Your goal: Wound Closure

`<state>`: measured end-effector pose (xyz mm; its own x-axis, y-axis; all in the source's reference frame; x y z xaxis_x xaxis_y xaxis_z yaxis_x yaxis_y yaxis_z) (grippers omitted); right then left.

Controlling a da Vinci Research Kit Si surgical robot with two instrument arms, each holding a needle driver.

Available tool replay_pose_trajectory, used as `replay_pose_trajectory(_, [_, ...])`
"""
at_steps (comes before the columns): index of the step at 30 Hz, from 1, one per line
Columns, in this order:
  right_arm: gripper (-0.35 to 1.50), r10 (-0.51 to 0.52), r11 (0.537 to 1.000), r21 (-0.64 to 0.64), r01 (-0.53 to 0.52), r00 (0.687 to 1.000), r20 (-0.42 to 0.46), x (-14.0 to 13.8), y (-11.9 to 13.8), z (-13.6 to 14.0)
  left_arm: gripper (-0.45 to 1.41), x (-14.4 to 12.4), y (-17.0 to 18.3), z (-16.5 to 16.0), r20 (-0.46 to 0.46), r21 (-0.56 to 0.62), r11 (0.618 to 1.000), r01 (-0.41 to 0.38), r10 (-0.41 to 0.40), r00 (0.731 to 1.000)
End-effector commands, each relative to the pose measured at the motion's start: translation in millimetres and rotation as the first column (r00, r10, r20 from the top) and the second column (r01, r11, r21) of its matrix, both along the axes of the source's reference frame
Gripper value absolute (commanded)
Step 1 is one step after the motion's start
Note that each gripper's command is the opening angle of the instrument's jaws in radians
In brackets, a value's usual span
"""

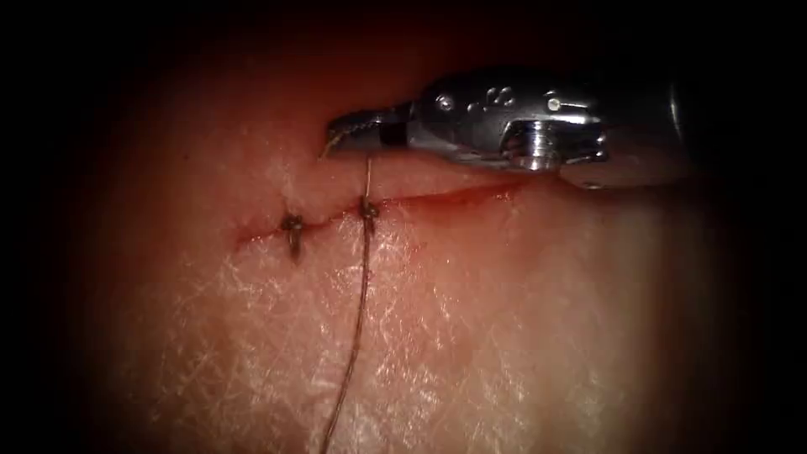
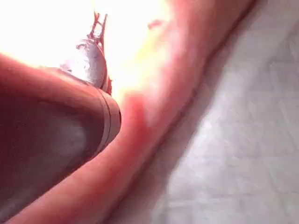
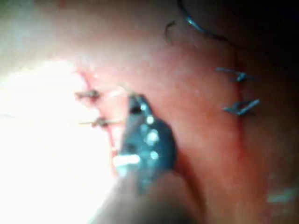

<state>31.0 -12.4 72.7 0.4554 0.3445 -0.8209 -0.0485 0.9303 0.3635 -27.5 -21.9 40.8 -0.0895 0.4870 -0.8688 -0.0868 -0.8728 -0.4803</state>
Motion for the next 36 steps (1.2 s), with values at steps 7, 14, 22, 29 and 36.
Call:
replay_pose_trajectory(7, [1.48,0.222,0.973,0.051,-0.224,0.974,0.043,-3.2,2.3,-0.5,-0.45,0.4,5.7,0.8,-0.018,-0.032,0.999,0.024,-0.025,1.000])
replay_pose_trajectory(14, [1.48,0.304,0.950,0.063,-0.306,0.952,0.038,-6.7,-0.7,-3.5,-0.45,1.8,13.1,-1.7,-0.039,-0.093,0.995,0.042,-0.045,0.998])
replay_pose_trajectory(22, [0.88,0.260,0.963,0.101,-0.252,0.962,-0.078,-4.8,-6.7,-6.3,-0.45,1.6,23.0,-5.9,-0.023,-0.158,0.984,0.079,-0.084,0.996])
replay_pose_trajectory(29, [0.84,0.267,0.961,0.095,-0.258,0.958,-0.102,-0.7,-7.6,-5.2,-0.45,-0.2,25.8,-6.1,-0.007,-0.169,0.982,0.087,-0.089,0.996])
replay_pose_trajectory(36, [0.81,0.230,0.972,0.086,-0.220,0.963,-0.138,4.9,-9.7,-3.5,-0.45,-1.2,28.6,-2.8,-0.004,-0.171,0.981,0.091,-0.093,0.996])
